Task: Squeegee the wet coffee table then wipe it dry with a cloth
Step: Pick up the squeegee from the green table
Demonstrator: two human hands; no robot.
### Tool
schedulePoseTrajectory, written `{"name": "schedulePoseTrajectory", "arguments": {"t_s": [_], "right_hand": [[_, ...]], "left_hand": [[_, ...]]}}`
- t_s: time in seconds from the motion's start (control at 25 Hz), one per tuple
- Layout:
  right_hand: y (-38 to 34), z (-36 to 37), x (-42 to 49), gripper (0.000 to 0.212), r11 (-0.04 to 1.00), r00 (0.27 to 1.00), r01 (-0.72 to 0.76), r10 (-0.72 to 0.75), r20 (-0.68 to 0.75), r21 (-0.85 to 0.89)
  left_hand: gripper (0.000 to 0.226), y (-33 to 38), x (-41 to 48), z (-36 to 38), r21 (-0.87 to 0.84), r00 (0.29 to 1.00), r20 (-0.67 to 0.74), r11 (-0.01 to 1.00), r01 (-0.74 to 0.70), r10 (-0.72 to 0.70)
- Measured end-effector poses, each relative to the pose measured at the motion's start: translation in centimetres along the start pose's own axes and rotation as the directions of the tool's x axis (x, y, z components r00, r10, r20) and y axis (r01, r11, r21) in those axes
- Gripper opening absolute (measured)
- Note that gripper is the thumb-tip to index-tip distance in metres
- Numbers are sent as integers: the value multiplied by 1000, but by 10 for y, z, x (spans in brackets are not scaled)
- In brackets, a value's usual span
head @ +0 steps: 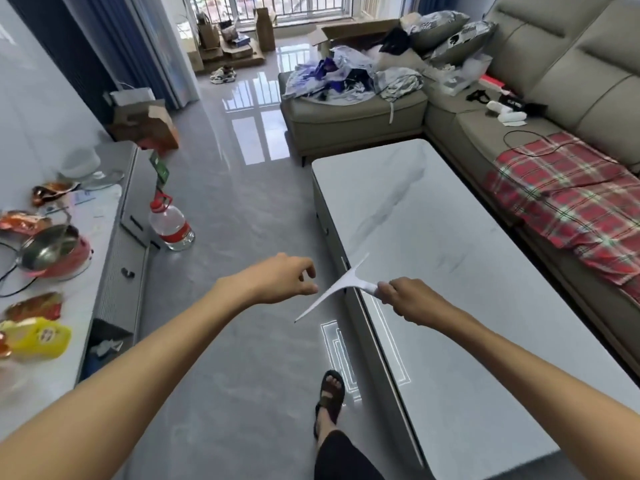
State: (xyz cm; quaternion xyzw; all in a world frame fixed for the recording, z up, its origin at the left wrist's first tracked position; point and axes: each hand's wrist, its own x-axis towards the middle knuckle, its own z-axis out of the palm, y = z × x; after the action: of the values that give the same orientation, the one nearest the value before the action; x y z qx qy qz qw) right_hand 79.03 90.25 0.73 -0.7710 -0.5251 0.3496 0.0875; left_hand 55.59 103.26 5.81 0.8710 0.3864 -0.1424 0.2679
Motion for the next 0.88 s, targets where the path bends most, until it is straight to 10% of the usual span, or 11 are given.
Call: {"name": "schedulePoseTrajectory", "arguments": {"t_s": [0.88], "right_hand": [[-108,-200,585,42,966,966,-250,244,-88,-68]], "left_hand": [[24,-254,560,-341,-90,988,117,992,-86,96]]}}
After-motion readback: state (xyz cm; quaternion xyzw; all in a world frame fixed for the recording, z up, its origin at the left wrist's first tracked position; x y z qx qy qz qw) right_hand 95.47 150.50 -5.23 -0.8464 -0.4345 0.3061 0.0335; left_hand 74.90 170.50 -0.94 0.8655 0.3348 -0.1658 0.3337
